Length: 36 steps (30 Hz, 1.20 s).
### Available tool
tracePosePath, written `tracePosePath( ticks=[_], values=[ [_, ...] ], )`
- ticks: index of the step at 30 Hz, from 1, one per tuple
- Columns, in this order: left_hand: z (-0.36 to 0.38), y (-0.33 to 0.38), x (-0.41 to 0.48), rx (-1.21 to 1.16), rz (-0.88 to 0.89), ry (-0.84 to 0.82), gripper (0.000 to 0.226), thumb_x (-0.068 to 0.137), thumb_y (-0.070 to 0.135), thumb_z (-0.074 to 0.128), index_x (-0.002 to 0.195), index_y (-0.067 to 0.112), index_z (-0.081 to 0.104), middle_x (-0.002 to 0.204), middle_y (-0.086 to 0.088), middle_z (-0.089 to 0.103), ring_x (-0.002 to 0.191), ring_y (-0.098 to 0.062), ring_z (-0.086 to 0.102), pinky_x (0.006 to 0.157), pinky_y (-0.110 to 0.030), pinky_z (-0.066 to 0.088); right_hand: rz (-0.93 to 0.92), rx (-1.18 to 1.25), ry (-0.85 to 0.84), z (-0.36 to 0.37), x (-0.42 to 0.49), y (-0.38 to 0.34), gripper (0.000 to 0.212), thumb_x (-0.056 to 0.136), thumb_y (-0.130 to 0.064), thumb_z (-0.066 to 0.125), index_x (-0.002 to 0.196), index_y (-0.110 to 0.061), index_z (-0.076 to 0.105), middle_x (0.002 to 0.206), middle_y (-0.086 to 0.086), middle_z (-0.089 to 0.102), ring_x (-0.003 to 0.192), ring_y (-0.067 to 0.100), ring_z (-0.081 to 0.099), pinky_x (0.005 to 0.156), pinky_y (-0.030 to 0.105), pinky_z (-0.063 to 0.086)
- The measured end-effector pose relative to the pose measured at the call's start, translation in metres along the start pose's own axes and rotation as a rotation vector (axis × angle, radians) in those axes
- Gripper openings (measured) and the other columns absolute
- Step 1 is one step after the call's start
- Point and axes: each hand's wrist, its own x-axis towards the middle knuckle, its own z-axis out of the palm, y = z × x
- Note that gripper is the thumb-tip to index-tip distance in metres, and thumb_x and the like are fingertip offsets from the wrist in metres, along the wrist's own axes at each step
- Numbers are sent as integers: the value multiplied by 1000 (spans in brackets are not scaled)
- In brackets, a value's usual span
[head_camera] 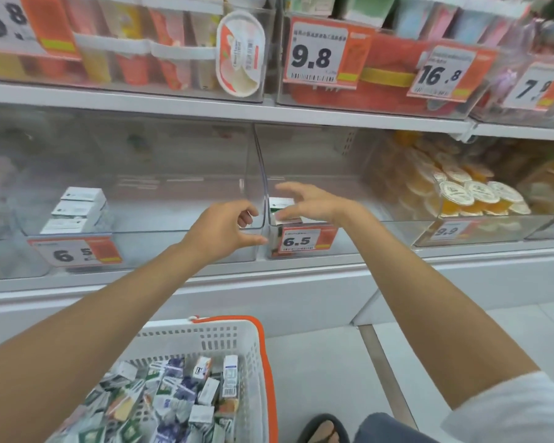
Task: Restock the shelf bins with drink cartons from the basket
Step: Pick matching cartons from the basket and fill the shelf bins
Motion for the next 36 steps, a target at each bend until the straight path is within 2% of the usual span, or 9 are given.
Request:
tracePosePath(
  ticks=[4, 7, 11, 15, 19, 22, 25, 27, 36],
  values=[
    [-8, 2, -27, -32, 69, 197, 31, 73, 33, 82, 92, 18, 63, 89, 5, 59, 83, -14, 54, 75, -30, 47, -222, 96, 564, 31, -32, -14, 30, 80, -21, 74, 107, -26, 63, 110, -5, 58, 83, 7, 57, 73, 11, 41],
    [-12, -7, -64, 16, 66, 221, 23, 77, 30, 77, 89, 21, 59, 82, 10, 54, 78, -12, 47, 69, -31, 43, -271, 227, 687, 82, -55, -27, 16, 79, -12, 69, 86, -24, 62, 86, -3, 60, 62, 9, 49, 62, 11, 40],
    [-5, -53, -133, -57, -103, 17, 25, 78, 23, 78, 93, 14, 61, 83, 5, 56, 73, -18, 52, 68, -32, 45, -187, 165, 403, 180, -64, -19, 12, 80, -19, 73, 89, -20, 65, 83, -5, 62, 63, 8, 50, 62, 19, 43],
    [2, -126, -218, -146, -373, -151, 26, 78, 21, 80, 93, 13, 61, 87, -2, 57, 67, -14, 50, 59, -17, 42, 10, 3, -111, 289, -63, 14, 37, 86, -35, 72, 113, -12, 63, 106, 1, 59, 89, 17, 58, 73, 20, 42],
    [7, -193, -287, -135, -586, -269, 26, 78, 29, 78, 96, 22, 62, 92, -1, 65, 78, -16, 60, 78, -33, 53, 236, -146, -534, 381, -76, 61, 57, 88, -39, 69, 135, -14, 51, 138, 10, 50, 125, 29, 51, 96, 30, 42],
    [13, -222, -324, -134, -648, -276, 24, 75, 29, 81, 87, 31, 61, 86, 5, 63, 78, -11, 60, 76, -31, 52, 243, -222, -714, 426, -91, 81, 81, 83, -41, 74, 150, -20, 34, 139, 13, 47, 131, 33, 45, 103, 38, 40],
    [29, -235, -341, -254, -651, -290, 25, 73, 19, 83, 85, 27, 62, 80, 1, 62, 66, -7, 57, 67, -26, 51, 71, -519, -711, 443, -94, 91, 78, 84, -41, 73, 150, -27, 34, 156, 13, 25, 142, 31, 31, 113, 41, 33],
    [42, -235, -341, -255, -653, -327, 26, 75, 25, 82, 92, 24, 62, 85, 3, 63, 72, -7, 58, 64, -16, 46, -2, -544, -665, 443, -94, 95, 70, 84, -38, 73, 146, -25, 42, 152, 14, 32, 136, 31, 39, 108, 41, 39],
    [72, -208, -315, -561, -758, -364, 49, 80, 16, 78, 122, 22, 54, 119, 3, 55, 111, -18, 57, 93, -34, 50, -140, -359, -225, 424, -89, 66, 40, 93, -46, 56, 116, -14, 61, 92, 5, 65, 83, 21, 58, 74, 35, 46]
  ],
)
